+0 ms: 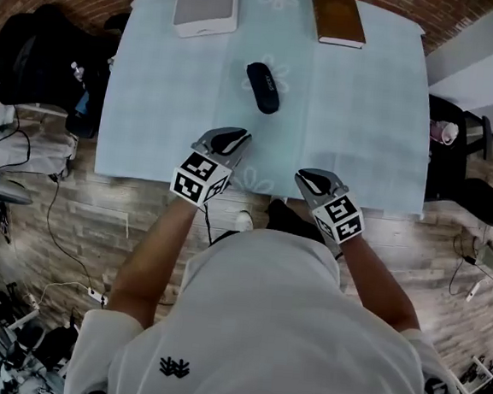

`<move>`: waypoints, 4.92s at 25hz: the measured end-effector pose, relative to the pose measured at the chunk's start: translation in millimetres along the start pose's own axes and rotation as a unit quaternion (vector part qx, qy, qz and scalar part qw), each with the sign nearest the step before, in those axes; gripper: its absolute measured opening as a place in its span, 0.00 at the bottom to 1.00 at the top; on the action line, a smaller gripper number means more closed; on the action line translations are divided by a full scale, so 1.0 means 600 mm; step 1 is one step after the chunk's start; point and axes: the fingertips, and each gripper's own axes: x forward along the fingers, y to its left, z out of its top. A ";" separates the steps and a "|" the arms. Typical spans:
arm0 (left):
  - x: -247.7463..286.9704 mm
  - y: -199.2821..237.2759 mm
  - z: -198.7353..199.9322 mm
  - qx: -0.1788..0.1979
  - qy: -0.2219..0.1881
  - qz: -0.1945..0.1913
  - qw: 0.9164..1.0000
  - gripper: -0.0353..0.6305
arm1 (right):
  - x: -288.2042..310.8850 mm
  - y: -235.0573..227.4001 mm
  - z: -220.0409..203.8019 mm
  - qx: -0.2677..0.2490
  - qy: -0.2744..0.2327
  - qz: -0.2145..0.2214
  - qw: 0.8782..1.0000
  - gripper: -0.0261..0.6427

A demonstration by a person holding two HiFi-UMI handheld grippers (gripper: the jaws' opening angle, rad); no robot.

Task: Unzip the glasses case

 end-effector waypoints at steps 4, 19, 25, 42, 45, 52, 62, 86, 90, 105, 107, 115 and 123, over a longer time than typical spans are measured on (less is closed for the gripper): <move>0.076 0.051 0.027 0.011 0.028 0.018 0.999 0.21 | 0.050 -0.057 0.010 -0.015 0.010 0.027 0.999 0.08; 0.290 0.137 0.027 0.124 0.136 -0.027 0.983 0.21 | 0.148 -0.121 0.013 -0.009 0.029 0.027 0.999 0.08; 0.284 0.134 -0.003 0.126 0.133 -0.051 0.982 0.21 | 0.175 -0.138 0.014 -0.001 0.029 0.007 1.000 0.08; 0.257 0.137 -0.009 0.102 0.083 -0.072 0.989 0.19 | 0.292 -0.163 0.013 -0.112 0.075 0.003 0.991 0.15; 0.257 0.138 -0.008 0.108 0.080 -0.076 0.988 0.19 | 0.300 -0.163 0.012 -0.142 0.087 0.021 0.986 0.15; 0.255 0.139 -0.009 0.103 0.069 -0.075 0.989 0.19 | 0.313 -0.156 0.012 -0.166 0.099 0.060 0.979 0.15; 0.262 0.137 -0.009 0.095 0.064 -0.071 0.991 0.17 | 0.300 -0.158 0.005 -0.147 0.099 0.047 0.983 0.08; 0.268 0.147 -0.008 0.079 0.060 -0.076 0.992 0.14 | 0.278 -0.174 0.013 -0.126 0.084 -0.006 0.988 0.04; 0.270 0.148 -0.007 0.079 0.064 -0.081 0.991 0.14 | 0.277 -0.181 0.016 -0.119 0.082 -0.011 0.989 0.04; 0.258 0.156 -0.026 0.063 0.051 -0.081 0.993 0.14 | 0.275 -0.213 0.020 -0.119 0.085 -0.008 0.989 0.04; 0.255 0.156 -0.027 0.059 0.046 -0.083 0.994 0.14 | 0.277 -0.215 0.022 -0.121 0.086 -0.006 0.989 0.04; 0.248 0.155 -0.034 0.058 0.032 -0.086 0.994 0.14 | 0.287 -0.222 0.030 -0.134 0.089 0.000 0.987 0.04; 0.248 0.143 -0.020 0.051 0.018 -0.100 0.993 0.14 | 0.293 -0.232 0.036 -0.147 0.093 0.011 0.985 0.04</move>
